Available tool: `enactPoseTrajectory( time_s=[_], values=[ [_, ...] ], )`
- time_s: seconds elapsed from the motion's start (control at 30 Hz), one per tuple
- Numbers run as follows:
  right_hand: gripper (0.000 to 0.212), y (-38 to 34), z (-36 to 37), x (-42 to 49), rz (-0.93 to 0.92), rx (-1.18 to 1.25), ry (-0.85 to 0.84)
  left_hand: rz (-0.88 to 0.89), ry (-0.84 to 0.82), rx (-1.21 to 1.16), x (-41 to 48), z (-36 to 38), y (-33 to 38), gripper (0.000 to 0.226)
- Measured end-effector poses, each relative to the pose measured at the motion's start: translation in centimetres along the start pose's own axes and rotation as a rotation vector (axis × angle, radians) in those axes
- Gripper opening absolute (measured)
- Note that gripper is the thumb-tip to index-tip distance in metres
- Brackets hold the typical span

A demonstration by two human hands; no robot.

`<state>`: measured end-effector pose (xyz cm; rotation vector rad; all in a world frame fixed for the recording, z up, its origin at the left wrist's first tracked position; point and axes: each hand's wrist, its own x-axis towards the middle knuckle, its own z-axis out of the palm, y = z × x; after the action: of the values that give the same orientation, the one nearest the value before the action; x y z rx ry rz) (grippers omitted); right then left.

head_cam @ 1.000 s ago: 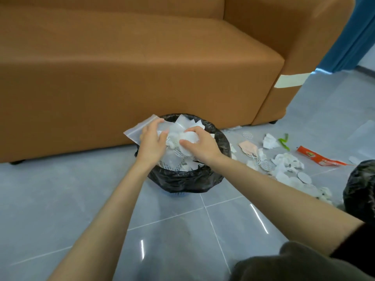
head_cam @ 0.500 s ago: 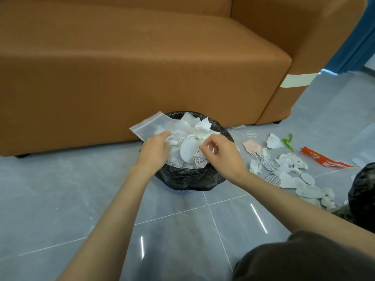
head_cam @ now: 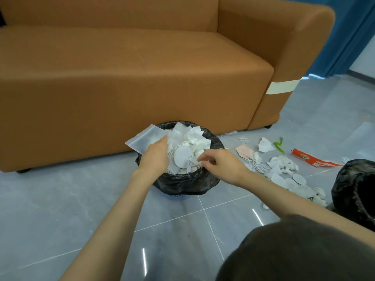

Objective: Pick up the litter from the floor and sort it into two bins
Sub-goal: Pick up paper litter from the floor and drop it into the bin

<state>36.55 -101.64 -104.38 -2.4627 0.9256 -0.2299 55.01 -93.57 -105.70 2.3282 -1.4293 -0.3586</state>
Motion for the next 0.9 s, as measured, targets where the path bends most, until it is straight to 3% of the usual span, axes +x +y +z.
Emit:
enactPoseTrajectory(
  time_s=[0.23,0.5,0.67,0.9],
  values=[
    [0.020,1.5,-4.7,-2.7,0.135,0.072,0.089,0.141,0.031,0.034,0.8,-3.6,6.2,0.059],
    [0.023,6.4,-10.2,-7.6,0.382,0.052,0.193,0.395,-0.187,0.306,0.2,-4.9,18.1,0.052],
    [0.027,9.0,-12.6,-11.0,0.493,-0.056,0.221,0.511,-0.236,0.432,-0.3,-4.6,23.6,0.048],
    [0.049,13.1,-13.4,-13.9,0.685,-0.249,0.108,0.653,-0.298,0.574,0.4,-2.7,27.7,0.044]
  ],
)
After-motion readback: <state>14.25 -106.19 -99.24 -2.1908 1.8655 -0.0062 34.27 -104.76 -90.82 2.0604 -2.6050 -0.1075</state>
